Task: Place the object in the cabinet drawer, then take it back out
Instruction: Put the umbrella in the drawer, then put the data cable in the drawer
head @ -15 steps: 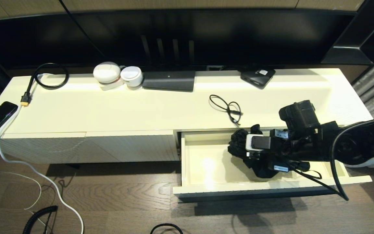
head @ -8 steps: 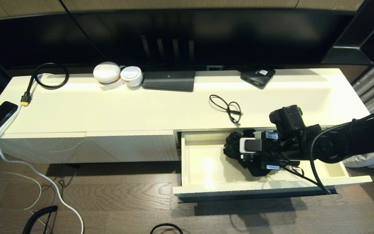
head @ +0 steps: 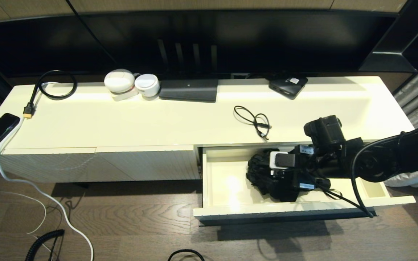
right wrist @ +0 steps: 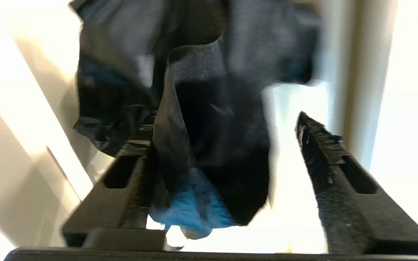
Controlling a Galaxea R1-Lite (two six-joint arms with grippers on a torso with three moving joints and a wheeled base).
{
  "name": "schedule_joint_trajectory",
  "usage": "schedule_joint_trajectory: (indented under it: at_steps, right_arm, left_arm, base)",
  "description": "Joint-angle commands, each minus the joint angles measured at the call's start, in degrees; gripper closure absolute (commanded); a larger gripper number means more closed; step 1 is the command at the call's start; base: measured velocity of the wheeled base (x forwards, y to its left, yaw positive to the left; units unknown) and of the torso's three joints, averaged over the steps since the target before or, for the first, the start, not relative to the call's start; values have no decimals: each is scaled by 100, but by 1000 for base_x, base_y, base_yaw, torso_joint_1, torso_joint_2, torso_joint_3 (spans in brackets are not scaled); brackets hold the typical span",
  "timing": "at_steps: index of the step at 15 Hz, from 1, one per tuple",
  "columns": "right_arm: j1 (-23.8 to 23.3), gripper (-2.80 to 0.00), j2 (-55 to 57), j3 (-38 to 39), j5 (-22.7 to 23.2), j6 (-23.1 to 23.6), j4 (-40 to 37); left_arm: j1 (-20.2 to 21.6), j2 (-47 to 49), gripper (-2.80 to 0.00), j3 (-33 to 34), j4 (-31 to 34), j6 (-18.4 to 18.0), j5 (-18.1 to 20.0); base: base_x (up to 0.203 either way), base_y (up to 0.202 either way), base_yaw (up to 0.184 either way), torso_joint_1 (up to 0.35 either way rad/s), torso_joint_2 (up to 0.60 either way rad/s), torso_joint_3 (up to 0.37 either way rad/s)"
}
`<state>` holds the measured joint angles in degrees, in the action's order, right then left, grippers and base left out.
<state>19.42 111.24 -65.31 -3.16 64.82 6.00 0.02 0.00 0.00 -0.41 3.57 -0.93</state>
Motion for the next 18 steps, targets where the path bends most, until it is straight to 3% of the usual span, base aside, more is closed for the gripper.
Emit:
schedule_joint_trajectory:
  at_steps: [1, 7, 12, 15, 18]
  right_arm:
    - [34, -280, -527, 16, -3, -163, -8]
    - [57, -280, -1989, 376, 14, -825, -567]
    - [170, -280, -2434, 288, -1, -2699, -1443]
    - [376, -280, -2391, 168, -14, -3961, -1522]
    - [500, -280, -2120, -93, 0, -4666, -1515]
  left_arm:
    - [4, 0, 0, 0, -2, 3, -4]
    - [6, 0, 0, 0, -2, 3, -4]
    - [-2, 0, 0, 0, -11, 3, -4]
    - [6, 0, 0, 0, -2, 3, -4]
    - [-1, 0, 0, 0, -4, 3, -4]
  base:
    - [0, 0, 0, 0, 0, 0]
    - [0, 0, 0, 0, 0, 0]
    - [0, 0, 0, 0, 0, 0]
    - [0, 0, 0, 0, 0, 0]
    - [0, 0, 0, 0, 0, 0]
